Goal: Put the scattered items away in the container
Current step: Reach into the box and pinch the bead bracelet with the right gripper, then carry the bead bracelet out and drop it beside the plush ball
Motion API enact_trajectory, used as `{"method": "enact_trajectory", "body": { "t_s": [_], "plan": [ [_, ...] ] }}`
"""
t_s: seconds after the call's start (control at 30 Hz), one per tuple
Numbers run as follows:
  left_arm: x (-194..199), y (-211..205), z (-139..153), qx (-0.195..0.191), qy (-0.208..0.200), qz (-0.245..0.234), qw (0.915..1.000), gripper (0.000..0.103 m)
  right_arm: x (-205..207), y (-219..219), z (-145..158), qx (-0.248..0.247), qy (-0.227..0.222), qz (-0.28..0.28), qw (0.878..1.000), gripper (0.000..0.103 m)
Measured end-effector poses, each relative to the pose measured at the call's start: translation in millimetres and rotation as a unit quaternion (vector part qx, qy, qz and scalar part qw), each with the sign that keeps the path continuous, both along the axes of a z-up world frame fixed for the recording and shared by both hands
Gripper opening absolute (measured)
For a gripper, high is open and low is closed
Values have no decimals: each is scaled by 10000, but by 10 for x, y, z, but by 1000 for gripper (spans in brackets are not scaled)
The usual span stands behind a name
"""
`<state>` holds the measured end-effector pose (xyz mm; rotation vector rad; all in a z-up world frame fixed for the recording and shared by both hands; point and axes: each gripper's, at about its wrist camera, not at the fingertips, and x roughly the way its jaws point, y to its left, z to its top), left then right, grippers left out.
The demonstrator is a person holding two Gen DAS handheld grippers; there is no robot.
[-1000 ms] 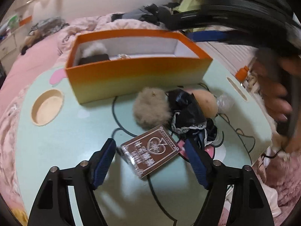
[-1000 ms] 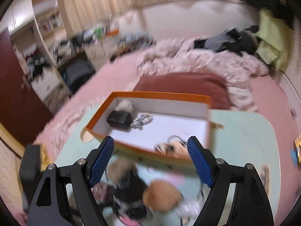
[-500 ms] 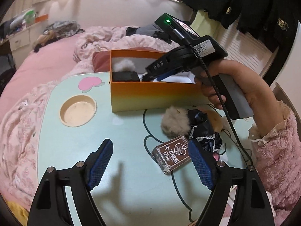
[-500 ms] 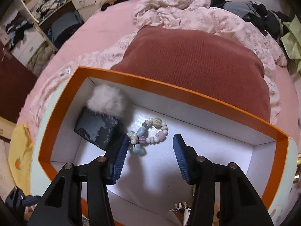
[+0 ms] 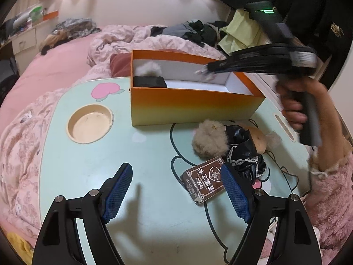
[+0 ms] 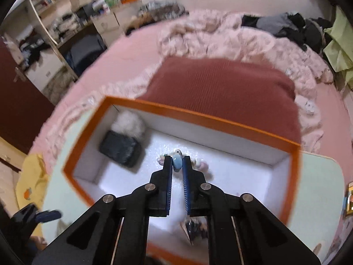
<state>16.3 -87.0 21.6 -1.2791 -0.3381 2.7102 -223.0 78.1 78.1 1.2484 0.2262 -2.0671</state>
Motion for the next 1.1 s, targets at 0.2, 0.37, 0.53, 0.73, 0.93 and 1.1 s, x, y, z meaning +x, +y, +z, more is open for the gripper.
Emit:
{"method": "enact_trajectory", "body": {
  "t_s": [0.2, 0.37, 0.53, 0.73, 0.93, 1.1],
  "plan": [
    [-18, -25, 5, 61, -11, 99, 9999, 82, 453, 523, 390, -827, 44, 322, 9960, 10],
    [-41, -21, -17, 78, -70, 128, 9999, 82, 874, 819, 383, -902, 150, 547, 9943, 10],
    [-62, 20, -50, 63, -143, 97, 9998, 82, 1126, 973, 69, -977, -121, 676, 9928, 10],
    [-74, 55, -72, 50, -182, 76, 9998, 82, 1248, 997, -101, -1023, -101, 514, 9934, 11],
    [-75, 68, -66, 52, -157, 116, 9998, 82, 1283, 1137, -17, -1160, 1033, -441, 9869, 45],
    [-106, 48, -51, 76, -168, 199, 9996, 82, 1464, 1314, -84, -1363, 1026, -375, 9846, 61]
  ]
}}
